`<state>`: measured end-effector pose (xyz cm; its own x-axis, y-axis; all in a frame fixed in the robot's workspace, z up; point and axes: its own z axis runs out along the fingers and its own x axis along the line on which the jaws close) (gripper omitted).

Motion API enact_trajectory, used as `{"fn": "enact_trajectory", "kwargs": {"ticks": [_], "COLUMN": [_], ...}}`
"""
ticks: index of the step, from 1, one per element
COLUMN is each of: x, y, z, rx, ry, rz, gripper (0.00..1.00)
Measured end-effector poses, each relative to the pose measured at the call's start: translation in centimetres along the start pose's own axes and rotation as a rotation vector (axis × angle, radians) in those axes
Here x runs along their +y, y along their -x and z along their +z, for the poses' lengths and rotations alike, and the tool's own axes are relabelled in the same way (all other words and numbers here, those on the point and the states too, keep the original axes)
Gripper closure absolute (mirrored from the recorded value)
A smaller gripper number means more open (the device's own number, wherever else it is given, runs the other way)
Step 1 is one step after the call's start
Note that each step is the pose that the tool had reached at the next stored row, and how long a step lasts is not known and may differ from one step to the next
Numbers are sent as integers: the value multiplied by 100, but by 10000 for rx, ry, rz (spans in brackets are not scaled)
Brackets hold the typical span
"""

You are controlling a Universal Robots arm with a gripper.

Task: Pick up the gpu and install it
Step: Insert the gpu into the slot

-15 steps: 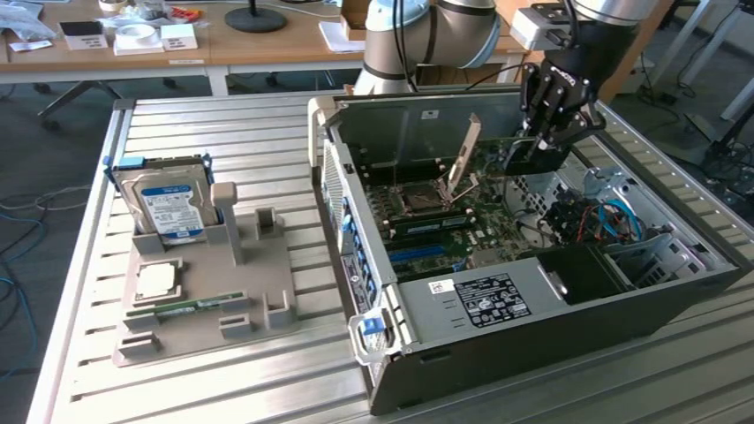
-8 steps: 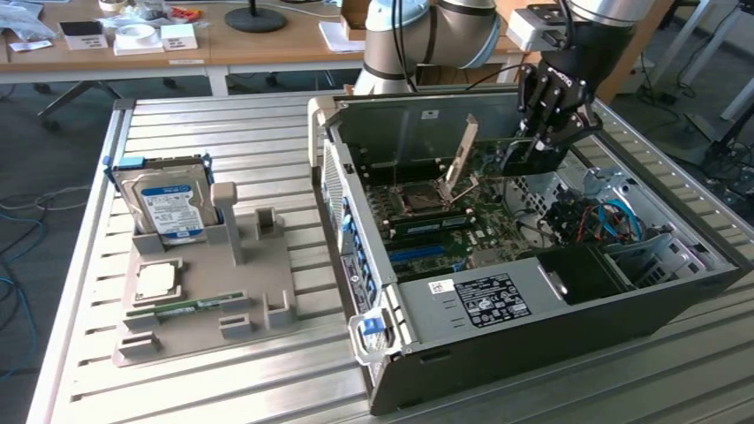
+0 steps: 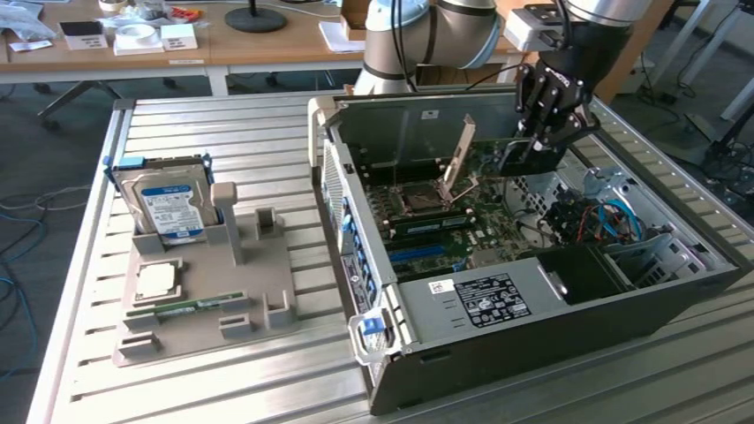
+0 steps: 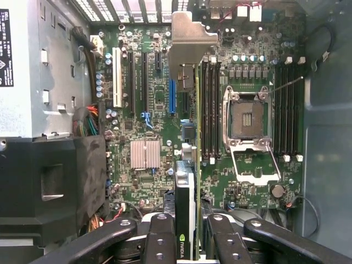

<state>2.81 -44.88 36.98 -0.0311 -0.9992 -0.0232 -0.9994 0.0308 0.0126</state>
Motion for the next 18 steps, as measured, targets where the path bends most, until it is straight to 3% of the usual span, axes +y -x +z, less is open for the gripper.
{"fn": "enact_trajectory", "kwargs": {"ticks": [15, 16, 17, 18], "x": [21, 25, 98, 98], "y": [0, -1, -5, -5], "z": [8, 19, 127, 128], "rx": [0, 0, 0, 0], "ry": [0, 0, -1, -1], "rz": [0, -1, 0, -1], "gripper": [73, 73, 73, 73]}}
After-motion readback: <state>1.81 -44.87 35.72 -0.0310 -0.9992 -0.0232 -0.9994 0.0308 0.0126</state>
